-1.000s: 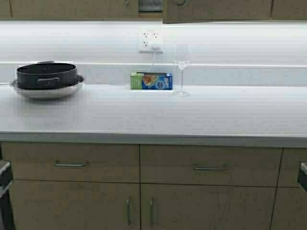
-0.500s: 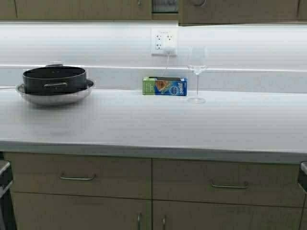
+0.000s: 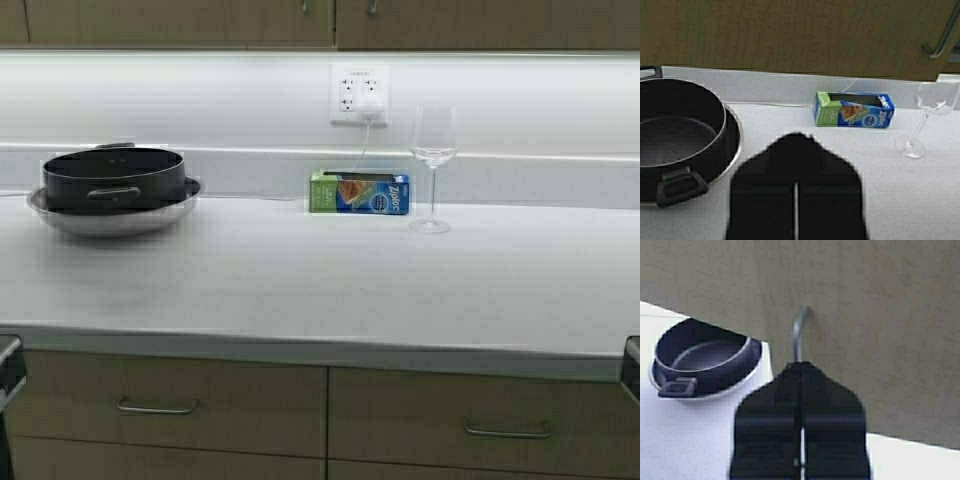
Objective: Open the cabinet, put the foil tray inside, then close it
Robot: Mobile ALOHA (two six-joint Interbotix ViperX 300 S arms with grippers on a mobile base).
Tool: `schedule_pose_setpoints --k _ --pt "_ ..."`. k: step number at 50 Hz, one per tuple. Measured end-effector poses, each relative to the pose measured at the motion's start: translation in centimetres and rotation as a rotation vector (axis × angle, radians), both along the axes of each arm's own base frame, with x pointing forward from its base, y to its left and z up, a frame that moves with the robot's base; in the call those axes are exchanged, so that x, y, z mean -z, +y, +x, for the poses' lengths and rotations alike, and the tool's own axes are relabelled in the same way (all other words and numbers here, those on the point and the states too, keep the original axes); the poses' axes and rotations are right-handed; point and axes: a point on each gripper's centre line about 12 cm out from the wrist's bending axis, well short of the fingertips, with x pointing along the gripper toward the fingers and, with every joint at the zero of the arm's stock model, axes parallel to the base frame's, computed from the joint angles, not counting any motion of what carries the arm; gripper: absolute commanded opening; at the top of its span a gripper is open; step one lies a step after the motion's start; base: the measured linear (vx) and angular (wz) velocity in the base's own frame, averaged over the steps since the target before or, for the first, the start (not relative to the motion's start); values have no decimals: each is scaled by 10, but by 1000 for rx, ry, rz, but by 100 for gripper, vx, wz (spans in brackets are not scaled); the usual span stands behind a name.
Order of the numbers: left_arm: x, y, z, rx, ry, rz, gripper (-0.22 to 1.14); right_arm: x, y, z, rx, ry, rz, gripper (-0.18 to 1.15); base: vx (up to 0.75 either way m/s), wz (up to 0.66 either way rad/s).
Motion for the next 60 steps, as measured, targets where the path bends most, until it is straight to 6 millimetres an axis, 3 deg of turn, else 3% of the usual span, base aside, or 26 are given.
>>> schedule_pose_setpoints --k 19,39,60 --pt "-4 1 -7 -7 -8 -26 4 18 -10 -27 -10 30 -19 8 11 -6" --pt "-8 1 -12 -9 -15 -41 4 10 -14 -36 -13 7 -14 8 6 1" --pt "-10 2 -13 -10 -23 -42 4 16 -15 -38 -13 17 -23 8 1 1"
